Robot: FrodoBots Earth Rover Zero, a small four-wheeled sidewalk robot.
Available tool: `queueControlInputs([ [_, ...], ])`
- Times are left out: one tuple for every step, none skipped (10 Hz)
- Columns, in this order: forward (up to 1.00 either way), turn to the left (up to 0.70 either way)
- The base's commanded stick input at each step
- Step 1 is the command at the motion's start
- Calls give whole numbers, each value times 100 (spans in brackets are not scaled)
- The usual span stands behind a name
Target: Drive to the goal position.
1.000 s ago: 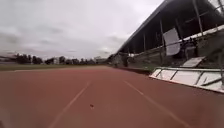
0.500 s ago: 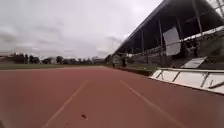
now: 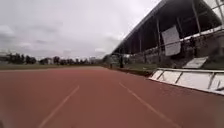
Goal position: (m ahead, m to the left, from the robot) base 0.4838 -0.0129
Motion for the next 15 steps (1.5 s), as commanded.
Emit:
queueControlInputs([
  [70,-14],
  [70,-14],
  [70,-14],
  [70,-14],
  [70,-14],
  [70,-14],
  [70,-14],
  [70,-14],
  [70,-14],
  [70,-14],
  [70,-14],
  [70,-14],
  [70,-14],
  [70,-14],
  [70,-14],
])
